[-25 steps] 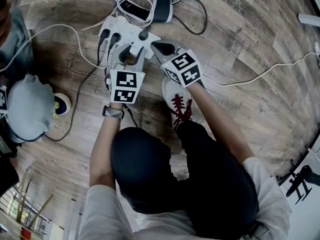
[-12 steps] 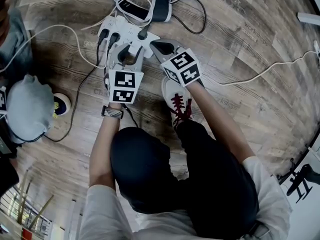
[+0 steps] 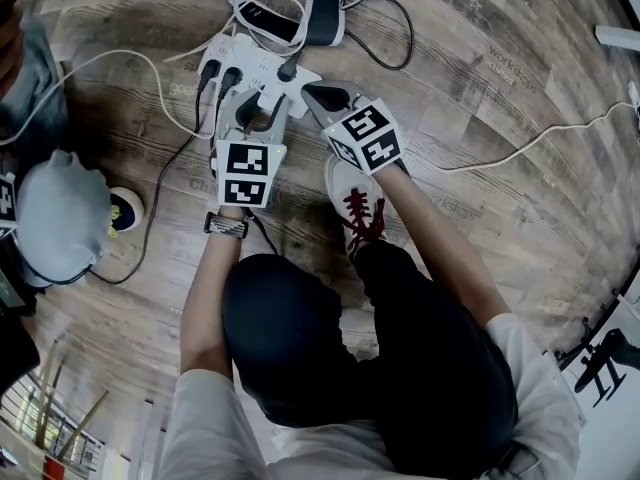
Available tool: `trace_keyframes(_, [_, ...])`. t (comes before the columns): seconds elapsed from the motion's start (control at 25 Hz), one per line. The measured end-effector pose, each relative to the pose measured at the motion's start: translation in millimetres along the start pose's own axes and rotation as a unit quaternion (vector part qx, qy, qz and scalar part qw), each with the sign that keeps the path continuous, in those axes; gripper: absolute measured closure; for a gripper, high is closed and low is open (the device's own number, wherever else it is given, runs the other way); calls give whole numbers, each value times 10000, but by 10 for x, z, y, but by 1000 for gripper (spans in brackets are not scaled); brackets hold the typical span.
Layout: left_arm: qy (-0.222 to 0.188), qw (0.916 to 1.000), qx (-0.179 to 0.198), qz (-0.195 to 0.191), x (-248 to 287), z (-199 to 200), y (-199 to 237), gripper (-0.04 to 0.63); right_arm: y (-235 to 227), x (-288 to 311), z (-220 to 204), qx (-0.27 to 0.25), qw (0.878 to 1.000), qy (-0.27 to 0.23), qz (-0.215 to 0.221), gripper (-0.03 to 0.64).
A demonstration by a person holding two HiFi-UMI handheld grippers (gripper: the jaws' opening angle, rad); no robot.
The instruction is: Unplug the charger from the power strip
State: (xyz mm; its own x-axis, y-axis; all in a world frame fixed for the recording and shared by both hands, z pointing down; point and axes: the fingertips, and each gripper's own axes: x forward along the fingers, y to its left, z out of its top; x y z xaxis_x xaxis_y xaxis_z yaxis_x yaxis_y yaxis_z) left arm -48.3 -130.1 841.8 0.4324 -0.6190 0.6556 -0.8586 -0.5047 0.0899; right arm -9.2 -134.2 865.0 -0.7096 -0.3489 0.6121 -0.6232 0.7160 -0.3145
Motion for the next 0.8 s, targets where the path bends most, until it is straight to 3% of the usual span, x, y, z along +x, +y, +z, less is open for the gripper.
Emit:
trace_keyframes(0.12, [54, 9997, 250, 32, 0, 10, -30, 457, 3, -7, 1, -6, 10000, 4, -8, 615])
trace_keyframes(0.24, [65, 9997, 245, 25, -4, 7, -30, 457, 7, -7, 4, -11, 10000, 5, -10, 615])
trace_keyframes(0.44, [-33, 9987, -488, -103, -5, -8, 13, 456, 0, 2, 8, -50, 10000, 15, -45, 615])
trace_keyframes(0.8, [37, 9998, -171, -10, -8, -3, 0, 456, -1, -5, 0, -45, 10000, 30, -46, 615])
